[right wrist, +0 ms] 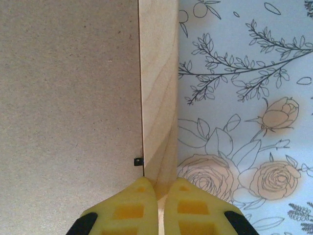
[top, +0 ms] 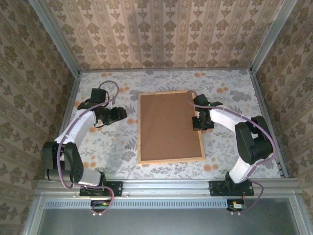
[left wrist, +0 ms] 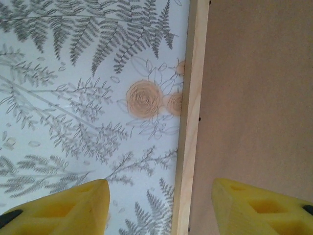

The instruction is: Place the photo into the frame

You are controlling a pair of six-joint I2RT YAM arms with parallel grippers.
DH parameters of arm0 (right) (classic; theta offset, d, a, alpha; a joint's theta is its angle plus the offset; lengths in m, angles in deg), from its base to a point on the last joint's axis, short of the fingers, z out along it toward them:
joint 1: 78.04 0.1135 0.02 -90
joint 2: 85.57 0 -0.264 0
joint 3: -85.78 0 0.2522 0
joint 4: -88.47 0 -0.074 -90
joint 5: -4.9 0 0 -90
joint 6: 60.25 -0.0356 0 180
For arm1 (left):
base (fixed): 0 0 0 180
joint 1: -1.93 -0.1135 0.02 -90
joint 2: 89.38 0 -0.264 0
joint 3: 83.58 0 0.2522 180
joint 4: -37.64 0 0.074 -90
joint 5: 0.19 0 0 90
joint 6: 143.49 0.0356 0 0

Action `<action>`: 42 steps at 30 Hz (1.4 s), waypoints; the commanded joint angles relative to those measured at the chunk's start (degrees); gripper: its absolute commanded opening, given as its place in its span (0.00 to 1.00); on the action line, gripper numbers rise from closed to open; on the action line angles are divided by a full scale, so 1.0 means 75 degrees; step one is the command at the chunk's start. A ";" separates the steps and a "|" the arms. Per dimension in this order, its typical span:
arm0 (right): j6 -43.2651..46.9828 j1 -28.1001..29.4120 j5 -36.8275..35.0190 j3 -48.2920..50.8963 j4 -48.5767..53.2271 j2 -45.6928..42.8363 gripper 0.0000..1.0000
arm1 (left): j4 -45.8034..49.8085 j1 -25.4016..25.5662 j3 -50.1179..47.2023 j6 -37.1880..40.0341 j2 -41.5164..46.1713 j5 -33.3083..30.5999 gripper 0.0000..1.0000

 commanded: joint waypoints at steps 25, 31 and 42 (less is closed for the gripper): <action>-0.0029 -0.0291 0.0597 -0.0142 0.0032 -0.0065 0.03 | 0.0201 0.0828 0.5103 0.0383 -0.5922 0.0224 0.30; -0.0006 -0.0328 0.0664 -0.0146 0.0020 0.0029 0.03 | 0.0158 0.0848 0.5064 0.0365 -0.5987 0.0484 0.30; 0.0015 -0.0354 0.0609 -0.0158 0.0044 0.0018 0.03 | 0.0407 0.0923 0.5175 0.0565 -0.6292 0.0359 0.30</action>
